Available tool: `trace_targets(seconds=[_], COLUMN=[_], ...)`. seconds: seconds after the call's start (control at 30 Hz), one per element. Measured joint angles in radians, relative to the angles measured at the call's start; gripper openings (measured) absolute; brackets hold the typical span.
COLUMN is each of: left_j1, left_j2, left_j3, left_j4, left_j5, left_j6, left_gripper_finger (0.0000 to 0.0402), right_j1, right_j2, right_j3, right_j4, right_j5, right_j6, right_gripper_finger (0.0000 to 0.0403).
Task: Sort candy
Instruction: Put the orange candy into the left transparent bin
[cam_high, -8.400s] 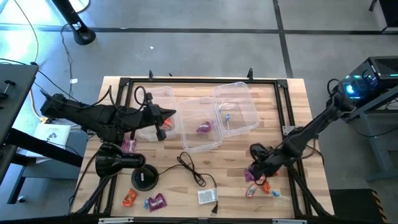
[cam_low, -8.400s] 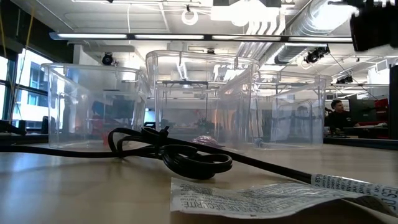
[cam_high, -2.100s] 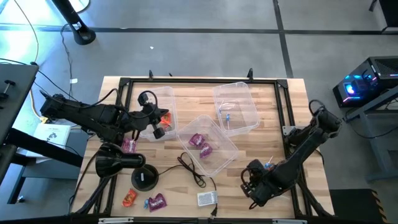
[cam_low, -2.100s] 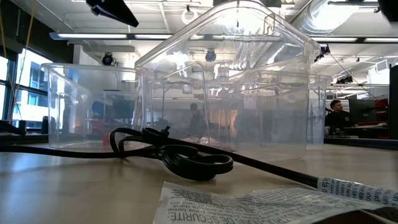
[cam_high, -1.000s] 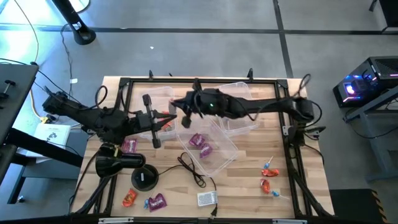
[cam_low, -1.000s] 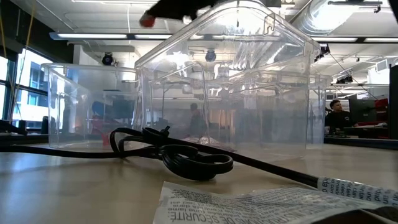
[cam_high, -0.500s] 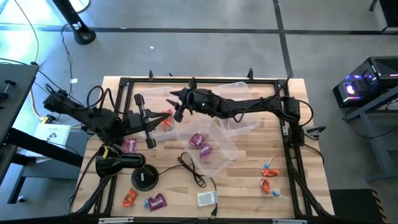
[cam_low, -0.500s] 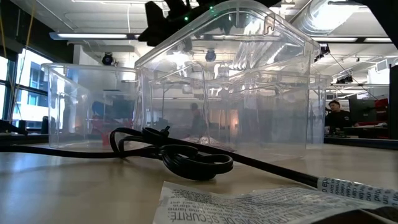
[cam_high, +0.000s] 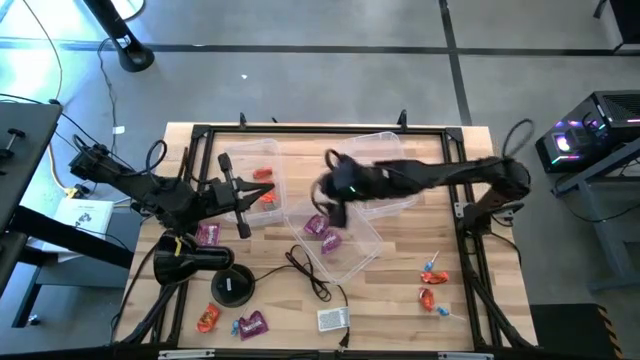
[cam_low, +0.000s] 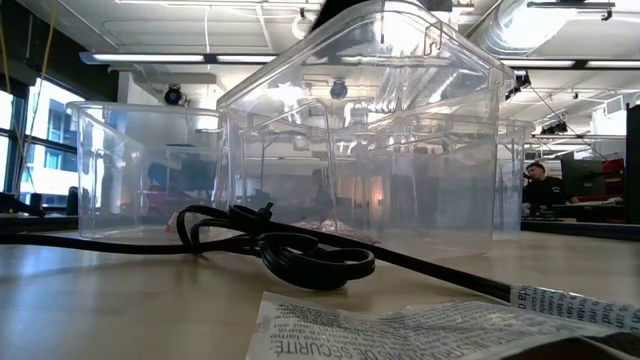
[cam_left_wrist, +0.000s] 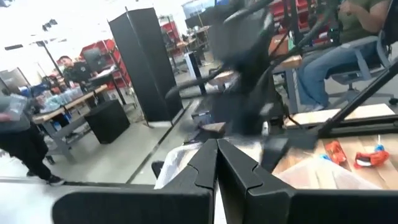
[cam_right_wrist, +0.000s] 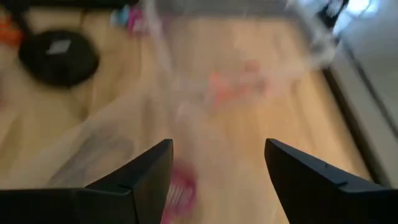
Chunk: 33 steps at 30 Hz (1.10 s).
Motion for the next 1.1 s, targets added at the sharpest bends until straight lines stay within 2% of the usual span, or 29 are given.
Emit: trace_targets(seconds=[0.1, 0.2, 0.3, 0.4, 0.53, 0.63, 0.77, 0.93, 1.1], left_j1=[0.0, 0.001, 0.001, 0.001, 0.001, 0.001, 0.001, 0.001, 0.001], left_j2=[0.0, 0.0, 0.0, 0.001, 0.003, 0.002, 0.003, 0.003, 0.003], left_j3=[0.0, 0.0, 0.0, 0.0, 0.0, 0.0, 0.0, 0.0, 0.0], left_j4=[-0.007, -0.004, -0.004, -0.004, -0.01, -0.012, -0.016, -0.04, -0.049], left_j5=[0.001, 0.001, 0.001, 0.004, 0.009, 0.009, 0.009, 0.018, 0.02], left_j6=[-0.009, -0.009, -0.003, -0.009, -0.01, -0.01, -0.01, -0.009, -0.01], left_gripper_finger=[0.0, 0.0, 0.0, 0.0, 0.0, 0.0, 0.0, 0.0, 0.0], right_j1=[0.107, 0.246, 0.398, 0.531, 0.655, 0.711, 0.746, 0.777, 0.774], right_j2=[-0.056, -0.106, -0.13, -0.109, -0.055, -0.03, -0.02, -0.02, -0.021], right_j3=[0.0, 0.0, 0.0, 0.0, -0.001, -0.04, -0.189, -0.379, -0.436], right_j4=[-0.195, -0.378, -0.586, -0.787, -0.941, -0.894, -0.82, -0.623, -0.466], right_j5=[0.108, 0.228, 0.325, 0.332, 0.181, 0.074, -0.07, -0.229, -0.31], right_j6=[0.142, 0.364, 0.68, 1.045, 1.391, 1.511, 1.729, 1.824, 1.842], right_gripper_finger=[0.0248, 0.0248, 0.0248, 0.0248, 0.0248, 0.0248, 0.0248, 0.0248, 0.0248])
